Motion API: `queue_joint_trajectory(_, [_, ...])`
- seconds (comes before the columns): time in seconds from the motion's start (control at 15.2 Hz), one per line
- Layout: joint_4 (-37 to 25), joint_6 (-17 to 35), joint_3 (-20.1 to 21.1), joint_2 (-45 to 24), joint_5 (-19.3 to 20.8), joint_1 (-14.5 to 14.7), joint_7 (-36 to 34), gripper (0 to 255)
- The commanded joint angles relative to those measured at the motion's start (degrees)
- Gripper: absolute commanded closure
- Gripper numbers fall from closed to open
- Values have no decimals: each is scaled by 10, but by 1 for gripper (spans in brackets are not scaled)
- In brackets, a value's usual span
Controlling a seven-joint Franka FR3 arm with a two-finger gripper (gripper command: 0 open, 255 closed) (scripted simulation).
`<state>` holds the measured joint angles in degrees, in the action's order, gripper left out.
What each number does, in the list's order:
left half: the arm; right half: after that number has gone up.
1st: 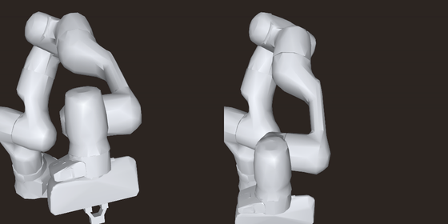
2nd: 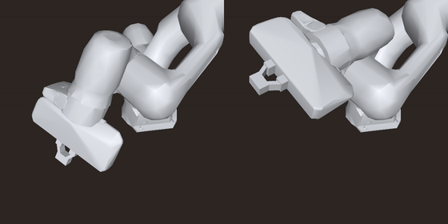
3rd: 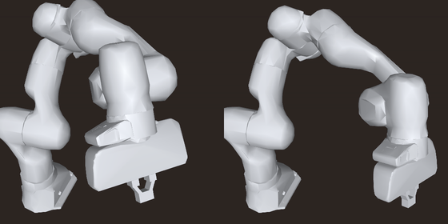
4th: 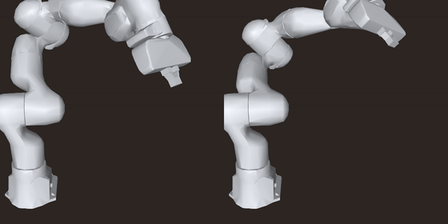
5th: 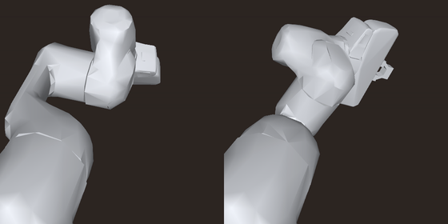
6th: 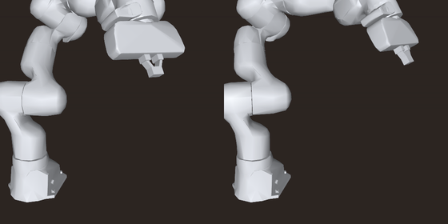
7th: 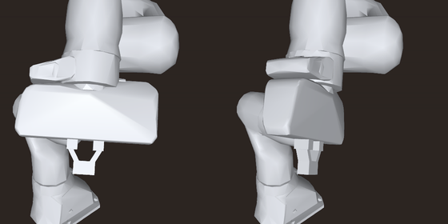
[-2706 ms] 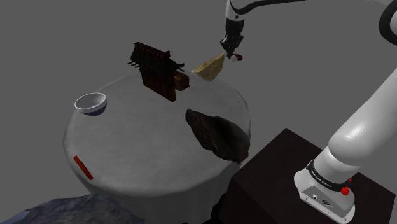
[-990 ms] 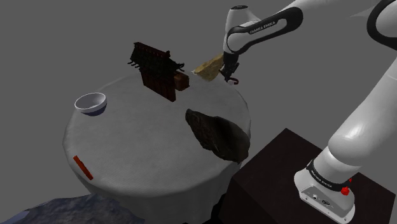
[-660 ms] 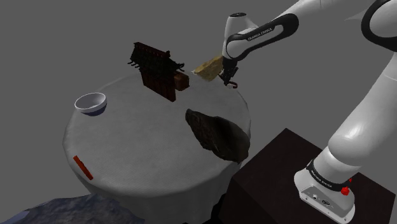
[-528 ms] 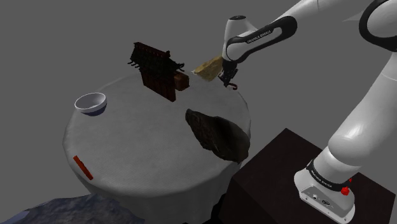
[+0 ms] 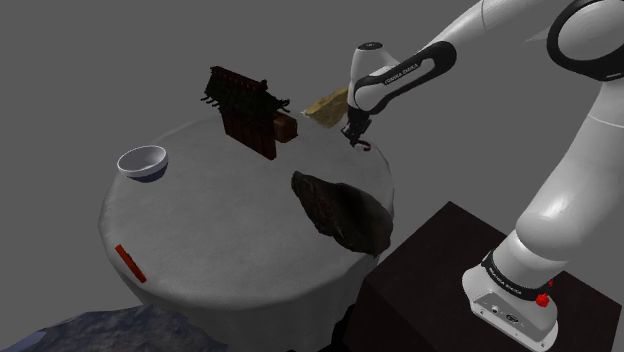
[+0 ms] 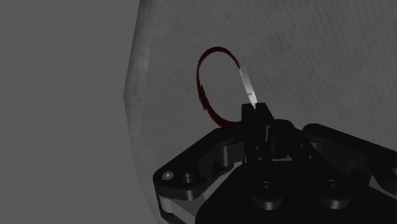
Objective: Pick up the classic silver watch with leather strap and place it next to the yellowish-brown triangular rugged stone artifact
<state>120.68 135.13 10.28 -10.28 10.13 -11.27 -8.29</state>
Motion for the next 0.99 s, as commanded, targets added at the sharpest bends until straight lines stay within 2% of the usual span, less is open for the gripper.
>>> queue_joint_trajectory(0.0, [5,13,-1,-9,4,1,-4,255])
queue_joint_trajectory(0.2, [12,37,-3,-26,13,2,-12,255])
queue_joint_trajectory(0.73, [12,37,-3,-26,13,2,-12,255])
queue_joint_trajectory(0.79, [12,37,-3,-26,13,2,-12,0])
queue_joint_trajectory(0.92, [12,37,-3,-26,13,2,-12,0])
